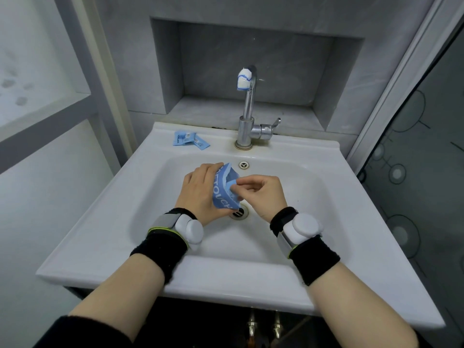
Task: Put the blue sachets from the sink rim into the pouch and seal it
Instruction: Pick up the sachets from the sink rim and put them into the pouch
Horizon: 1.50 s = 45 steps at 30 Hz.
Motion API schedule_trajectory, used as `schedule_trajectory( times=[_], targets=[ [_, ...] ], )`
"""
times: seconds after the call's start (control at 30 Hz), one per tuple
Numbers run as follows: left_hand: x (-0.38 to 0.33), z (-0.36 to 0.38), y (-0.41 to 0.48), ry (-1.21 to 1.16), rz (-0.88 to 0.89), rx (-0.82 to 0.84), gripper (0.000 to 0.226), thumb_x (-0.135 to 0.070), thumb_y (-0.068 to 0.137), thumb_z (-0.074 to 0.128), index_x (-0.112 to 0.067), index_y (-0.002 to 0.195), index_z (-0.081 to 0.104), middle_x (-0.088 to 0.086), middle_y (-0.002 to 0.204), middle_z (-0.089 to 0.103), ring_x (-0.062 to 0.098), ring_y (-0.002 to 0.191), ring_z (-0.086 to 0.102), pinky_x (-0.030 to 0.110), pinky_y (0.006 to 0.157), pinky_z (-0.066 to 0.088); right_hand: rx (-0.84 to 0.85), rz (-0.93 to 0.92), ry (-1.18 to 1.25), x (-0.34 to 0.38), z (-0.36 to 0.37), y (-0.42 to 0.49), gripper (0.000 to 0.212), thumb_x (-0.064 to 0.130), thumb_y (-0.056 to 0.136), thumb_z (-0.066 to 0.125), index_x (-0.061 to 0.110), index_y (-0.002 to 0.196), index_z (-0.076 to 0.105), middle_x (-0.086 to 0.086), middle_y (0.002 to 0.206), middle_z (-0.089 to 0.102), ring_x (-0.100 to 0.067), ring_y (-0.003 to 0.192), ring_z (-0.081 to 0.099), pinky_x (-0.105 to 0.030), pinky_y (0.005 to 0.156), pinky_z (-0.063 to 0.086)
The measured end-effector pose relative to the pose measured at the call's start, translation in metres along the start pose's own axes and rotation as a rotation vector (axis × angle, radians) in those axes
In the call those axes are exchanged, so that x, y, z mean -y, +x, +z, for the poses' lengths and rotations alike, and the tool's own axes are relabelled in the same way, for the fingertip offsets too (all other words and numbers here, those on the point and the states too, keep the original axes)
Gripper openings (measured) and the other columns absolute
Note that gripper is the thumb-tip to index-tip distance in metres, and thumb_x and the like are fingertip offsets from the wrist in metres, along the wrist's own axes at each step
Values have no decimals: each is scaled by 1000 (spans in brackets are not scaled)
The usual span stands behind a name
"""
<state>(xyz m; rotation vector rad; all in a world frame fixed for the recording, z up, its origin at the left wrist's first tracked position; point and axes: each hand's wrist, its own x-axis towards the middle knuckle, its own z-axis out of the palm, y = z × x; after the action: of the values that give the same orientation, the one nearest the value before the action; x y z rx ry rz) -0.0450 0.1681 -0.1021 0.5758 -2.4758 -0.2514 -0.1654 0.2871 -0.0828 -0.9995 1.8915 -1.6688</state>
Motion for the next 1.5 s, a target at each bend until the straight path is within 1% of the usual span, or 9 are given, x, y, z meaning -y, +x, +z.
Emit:
schedule_trajectory(
  times=[0.13, 0.3, 0.43, 0.53, 0.77, 1.07, 1.27, 1.43, 1.5],
  targets=[
    [-1, 1, 1, 3, 12, 35, 101, -66, 58, 73, -15, 139, 39, 3, 134, 47, 21, 123, 43, 39, 101, 33, 35, 5, -40, -1, 2, -1, 12, 14, 71, 81, 21, 77, 74, 2, 73, 74, -11, 66, 72, -20, 61, 55],
    [-1, 1, 2, -22, 15, 60, 102, -64, 58, 75, -16, 140, 37, 2, 135, 46, 20, 124, 42, 37, 103, 32, 84, -3, -111, -4, 2, -2, 10, 16, 73, 79, 23, 80, 76, 5, 80, 75, -7, 76, 71, -26, 76, 58],
    [-3, 0, 2, -51, 15, 70, 103, -67, 56, 74, -18, 140, 37, 1, 135, 46, 20, 124, 43, 38, 104, 33, 111, -28, -170, -6, 3, -4, 11, 14, 78, 75, 17, 87, 78, 9, 79, 73, -6, 78, 69, -23, 76, 57],
    [-3, -1, 2, -59, 21, 82, 104, -67, 56, 74, -18, 140, 37, 1, 135, 47, 20, 124, 43, 37, 104, 32, 106, -27, -182, -5, 4, -4, 12, 14, 78, 74, 15, 89, 78, 15, 75, 70, 1, 75, 67, -16, 74, 54],
    [-4, -1, 2, -71, 49, 95, 107, -69, 53, 73, -17, 139, 38, 2, 134, 48, 21, 123, 44, 37, 103, 33, 97, 12, -174, -4, 3, -4, 12, 18, 76, 76, 13, 87, 78, 2, 77, 74, -7, 72, 69, -20, 70, 55],
    [-11, -7, -1, -101, 74, 66, 105, -62, 53, 79, -14, 138, 40, 4, 130, 50, 22, 122, 45, 39, 104, 33, 111, 9, -198, -3, 2, -5, 13, 17, 78, 75, 12, 89, 78, -6, 83, 76, -15, 78, 71, -28, 75, 58],
    [-11, -9, 0, -103, 75, 70, 105, -62, 54, 80, -15, 139, 39, 4, 130, 49, 22, 122, 45, 38, 105, 32, 124, 6, -212, -2, 4, -7, 13, 18, 79, 73, 14, 90, 78, -5, 85, 76, -16, 79, 71, -29, 71, 59],
    [-10, -7, 0, -100, 69, 67, 106, -65, 54, 77, -15, 139, 39, 3, 131, 49, 21, 122, 45, 38, 104, 32, 104, 25, -176, 0, 4, -7, 11, 20, 77, 75, 17, 87, 78, 0, 78, 74, -13, 74, 71, -20, 65, 58],
    [-9, -7, 0, -100, 63, 67, 106, -67, 54, 75, -15, 139, 38, 3, 131, 48, 21, 122, 45, 38, 104, 32, 93, 35, -158, 1, 5, -7, 7, 22, 76, 76, 21, 84, 77, 1, 77, 74, -11, 73, 71, -21, 67, 58]
  ],
)
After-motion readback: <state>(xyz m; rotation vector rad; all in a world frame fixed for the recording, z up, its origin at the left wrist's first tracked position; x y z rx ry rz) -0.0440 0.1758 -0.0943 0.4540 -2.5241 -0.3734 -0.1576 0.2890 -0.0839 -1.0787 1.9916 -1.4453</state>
